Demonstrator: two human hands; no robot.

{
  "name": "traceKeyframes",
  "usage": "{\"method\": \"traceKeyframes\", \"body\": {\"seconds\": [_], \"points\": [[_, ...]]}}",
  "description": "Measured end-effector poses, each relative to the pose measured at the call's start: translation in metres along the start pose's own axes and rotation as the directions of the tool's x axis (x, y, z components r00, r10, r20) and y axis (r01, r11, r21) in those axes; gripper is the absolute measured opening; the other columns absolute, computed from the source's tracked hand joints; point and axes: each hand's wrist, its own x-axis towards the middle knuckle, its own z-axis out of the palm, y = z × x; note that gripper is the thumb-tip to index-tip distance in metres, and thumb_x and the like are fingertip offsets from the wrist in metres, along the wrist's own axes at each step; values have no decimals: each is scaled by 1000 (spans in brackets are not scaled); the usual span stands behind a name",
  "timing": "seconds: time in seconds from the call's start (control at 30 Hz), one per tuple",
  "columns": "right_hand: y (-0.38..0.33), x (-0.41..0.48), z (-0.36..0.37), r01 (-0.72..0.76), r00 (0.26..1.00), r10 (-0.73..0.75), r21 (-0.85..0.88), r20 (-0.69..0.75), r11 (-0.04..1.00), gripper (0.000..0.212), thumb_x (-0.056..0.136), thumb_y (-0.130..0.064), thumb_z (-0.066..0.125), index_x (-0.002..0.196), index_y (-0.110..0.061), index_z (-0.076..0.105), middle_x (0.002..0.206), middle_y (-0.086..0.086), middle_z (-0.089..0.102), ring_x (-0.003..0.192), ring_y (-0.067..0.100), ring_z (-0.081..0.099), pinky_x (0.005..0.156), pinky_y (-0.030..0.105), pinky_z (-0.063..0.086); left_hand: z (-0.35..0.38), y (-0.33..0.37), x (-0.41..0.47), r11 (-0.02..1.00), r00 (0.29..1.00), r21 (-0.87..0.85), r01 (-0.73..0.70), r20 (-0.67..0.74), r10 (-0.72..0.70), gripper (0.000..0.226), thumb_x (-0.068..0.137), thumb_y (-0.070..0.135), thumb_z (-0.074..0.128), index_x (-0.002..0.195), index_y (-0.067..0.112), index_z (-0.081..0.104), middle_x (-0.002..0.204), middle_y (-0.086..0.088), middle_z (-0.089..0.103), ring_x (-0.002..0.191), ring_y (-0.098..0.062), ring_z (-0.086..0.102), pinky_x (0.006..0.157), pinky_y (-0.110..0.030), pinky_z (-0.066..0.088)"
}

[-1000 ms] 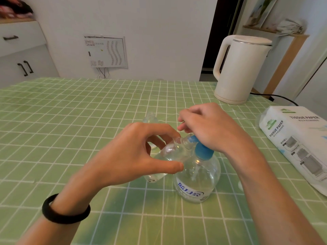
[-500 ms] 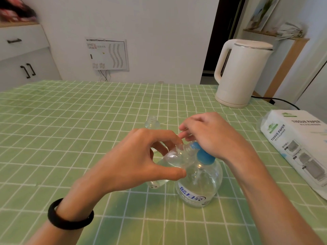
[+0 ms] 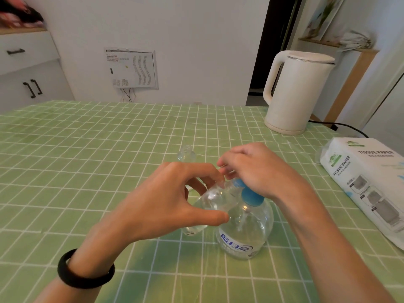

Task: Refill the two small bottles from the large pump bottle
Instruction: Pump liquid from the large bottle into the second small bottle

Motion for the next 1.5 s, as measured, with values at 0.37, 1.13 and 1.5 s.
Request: {"method": "traceKeyframes", "body": {"seconds": [0.37,1.13,1.5], "points": [[0,-2,-1,28,998,-25,49,-62,998,34,102,-34,58,88,-15,82,90,-1,83,98,31,78,100,53,59,-1,3,-2,1000,1000,-13,-9,-15,9,35,74,54,84,105,42,72,104,23,77,100,2,72,69,-17,52],[1,-1,0,-17,1000,16,25,19,1000,30,103,-31,60,90,-15,82,83,-11,81,97,23,77,102,49,58,-1,1,-1,998,1000,61,9,-9,-8,37,74,58,83,108,47,71,103,27,75,102,6,69,73,-15,46],[1,-2,-1,38,998,-36,30,-49,999,34,102,-37,57,90,-16,81,91,1,83,98,31,77,98,52,60,-1,2,-1,1000,1000,28,-2,-21,3,35,74,58,82,105,45,71,102,25,76,100,3,70,70,-19,52]]}}
